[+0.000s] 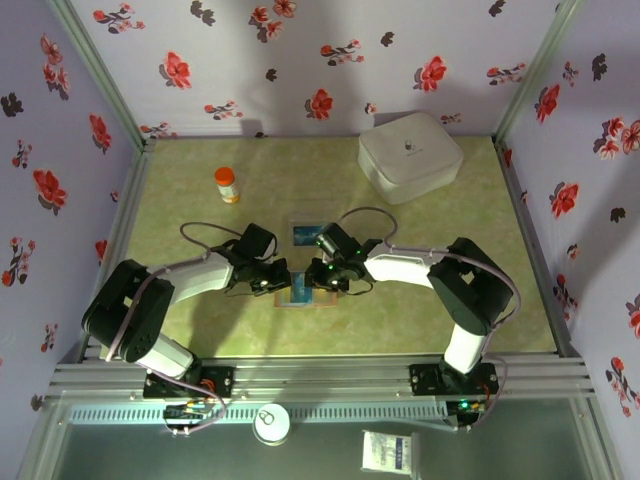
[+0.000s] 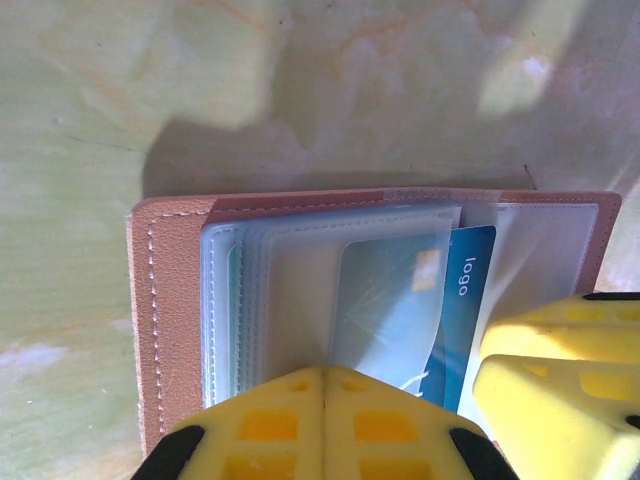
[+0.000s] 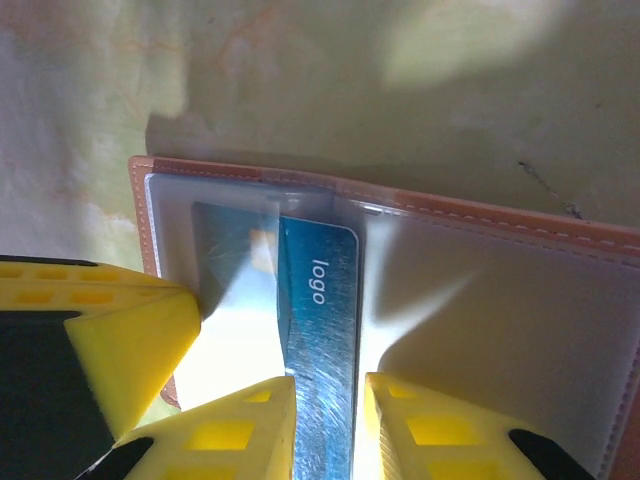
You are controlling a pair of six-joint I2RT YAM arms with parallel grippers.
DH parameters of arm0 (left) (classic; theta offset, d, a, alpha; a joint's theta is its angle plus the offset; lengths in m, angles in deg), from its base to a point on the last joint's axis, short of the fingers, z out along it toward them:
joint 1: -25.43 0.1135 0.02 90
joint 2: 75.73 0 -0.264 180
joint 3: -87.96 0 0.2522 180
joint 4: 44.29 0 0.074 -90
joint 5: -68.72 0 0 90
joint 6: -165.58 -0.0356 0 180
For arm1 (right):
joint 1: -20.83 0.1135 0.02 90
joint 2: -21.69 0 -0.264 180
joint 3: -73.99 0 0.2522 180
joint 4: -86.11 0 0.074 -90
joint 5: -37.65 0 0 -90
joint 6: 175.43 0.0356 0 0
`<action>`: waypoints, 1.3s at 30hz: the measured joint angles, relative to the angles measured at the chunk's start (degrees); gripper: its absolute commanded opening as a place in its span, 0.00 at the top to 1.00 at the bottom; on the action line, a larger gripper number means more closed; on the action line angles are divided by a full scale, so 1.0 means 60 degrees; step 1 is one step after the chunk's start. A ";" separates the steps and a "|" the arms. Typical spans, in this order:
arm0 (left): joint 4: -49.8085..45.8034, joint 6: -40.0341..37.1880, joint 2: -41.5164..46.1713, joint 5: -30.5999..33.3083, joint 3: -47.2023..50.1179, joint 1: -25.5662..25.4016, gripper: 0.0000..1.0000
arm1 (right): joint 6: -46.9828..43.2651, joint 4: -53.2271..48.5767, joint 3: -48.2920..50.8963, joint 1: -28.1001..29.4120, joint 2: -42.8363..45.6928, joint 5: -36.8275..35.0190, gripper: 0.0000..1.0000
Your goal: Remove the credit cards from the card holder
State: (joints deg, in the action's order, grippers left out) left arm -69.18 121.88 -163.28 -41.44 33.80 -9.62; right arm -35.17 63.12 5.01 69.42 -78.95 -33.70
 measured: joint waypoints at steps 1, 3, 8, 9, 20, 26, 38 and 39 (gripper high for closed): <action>0.0000 0.0000 0.0000 0.0000 0.0000 0.0000 1.00 | 0.0036 0.0098 0.0051 -0.0029 -0.0015 0.0062 0.75; 0.0000 -0.0004 0.0000 0.0000 0.0000 0.0000 1.00 | 0.0138 0.0350 0.0131 -0.0058 -0.0076 0.0197 0.75; 0.0007 -0.0004 -0.0029 -0.0004 -0.0018 0.0000 1.00 | 0.0321 0.0900 0.0342 -0.0106 -0.0197 0.0488 0.76; 0.0004 -0.0004 -0.0044 -0.0004 -0.0029 0.0000 1.00 | 0.0364 0.1002 0.0379 -0.0109 -0.0211 0.0546 0.77; -0.0007 -0.0029 -0.0087 0.0004 -0.0080 0.0000 1.00 | 0.0718 0.1789 0.0714 -0.0255 -0.0211 0.0933 0.85; -0.0011 -0.0033 -0.0087 0.0033 -0.0080 0.0000 1.00 | 0.0736 0.1938 0.0812 -0.0350 -0.0160 0.0976 0.88; -0.0015 -0.0033 -0.0084 0.0036 -0.0080 0.0000 1.00 | 0.0630 0.1730 0.1115 -0.0539 0.0594 0.0914 0.93; -0.0015 -0.0033 -0.0084 0.0036 -0.0080 0.0000 1.00 | 0.0616 0.1661 0.1115 -0.0550 0.0674 0.0889 0.94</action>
State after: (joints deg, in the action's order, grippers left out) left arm -69.27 121.69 -163.78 -41.22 33.32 -9.62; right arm -31.48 73.08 11.70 66.12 -74.91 -28.36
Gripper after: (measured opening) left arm 0.038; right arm 0.078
